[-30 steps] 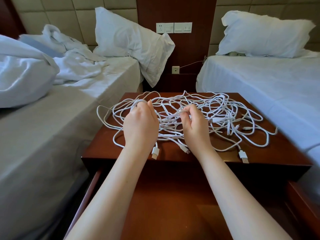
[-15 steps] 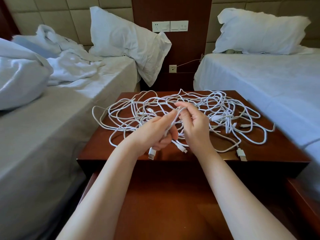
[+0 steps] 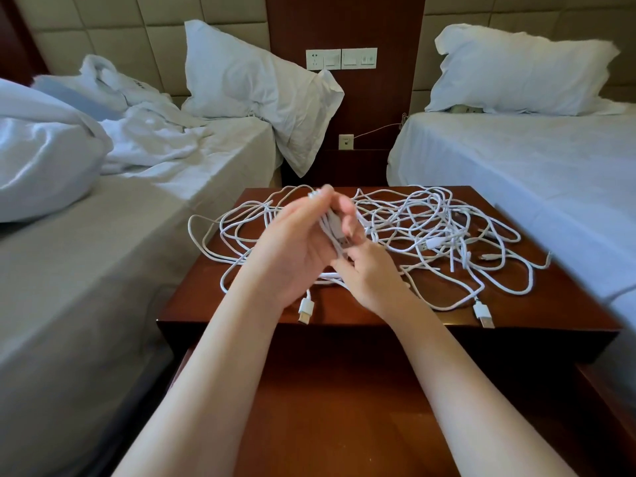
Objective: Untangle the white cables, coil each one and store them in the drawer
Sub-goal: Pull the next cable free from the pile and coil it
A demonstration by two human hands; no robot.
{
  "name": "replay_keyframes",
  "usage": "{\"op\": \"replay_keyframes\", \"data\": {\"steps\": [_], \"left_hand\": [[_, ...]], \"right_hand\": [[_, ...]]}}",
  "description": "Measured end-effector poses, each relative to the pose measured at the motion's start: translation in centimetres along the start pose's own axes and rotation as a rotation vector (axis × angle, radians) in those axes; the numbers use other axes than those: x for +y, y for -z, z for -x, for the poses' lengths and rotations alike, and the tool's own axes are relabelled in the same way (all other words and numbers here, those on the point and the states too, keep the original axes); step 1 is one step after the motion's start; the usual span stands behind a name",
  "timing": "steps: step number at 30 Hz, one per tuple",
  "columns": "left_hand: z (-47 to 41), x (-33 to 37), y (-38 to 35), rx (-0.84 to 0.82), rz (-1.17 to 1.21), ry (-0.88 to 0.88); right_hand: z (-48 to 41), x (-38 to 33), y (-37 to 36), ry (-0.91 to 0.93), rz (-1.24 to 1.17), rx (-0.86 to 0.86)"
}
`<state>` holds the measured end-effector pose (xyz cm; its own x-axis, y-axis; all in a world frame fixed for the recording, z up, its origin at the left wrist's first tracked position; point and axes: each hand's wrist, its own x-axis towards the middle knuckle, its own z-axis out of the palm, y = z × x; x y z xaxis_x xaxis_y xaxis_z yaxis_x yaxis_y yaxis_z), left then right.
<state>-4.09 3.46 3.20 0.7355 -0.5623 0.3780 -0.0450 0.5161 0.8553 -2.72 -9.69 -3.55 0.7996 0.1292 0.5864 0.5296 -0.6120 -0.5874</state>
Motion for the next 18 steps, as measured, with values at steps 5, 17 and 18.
{"op": "replay_keyframes", "data": {"steps": [5,17,18], "left_hand": [[-0.8,-0.2,0.1,0.433,0.051,-0.223],[-0.5,-0.8,0.4,1.073,-0.49,-0.562],[-0.4,-0.7,0.2,1.097,-0.572,-0.6]], "right_hand": [[-0.2,0.3,-0.6,0.141,0.207,-0.031],[-0.4,0.5,-0.3,-0.023,0.227,0.058],[-0.4,0.4,-0.2,-0.048,0.23,0.073]]}}
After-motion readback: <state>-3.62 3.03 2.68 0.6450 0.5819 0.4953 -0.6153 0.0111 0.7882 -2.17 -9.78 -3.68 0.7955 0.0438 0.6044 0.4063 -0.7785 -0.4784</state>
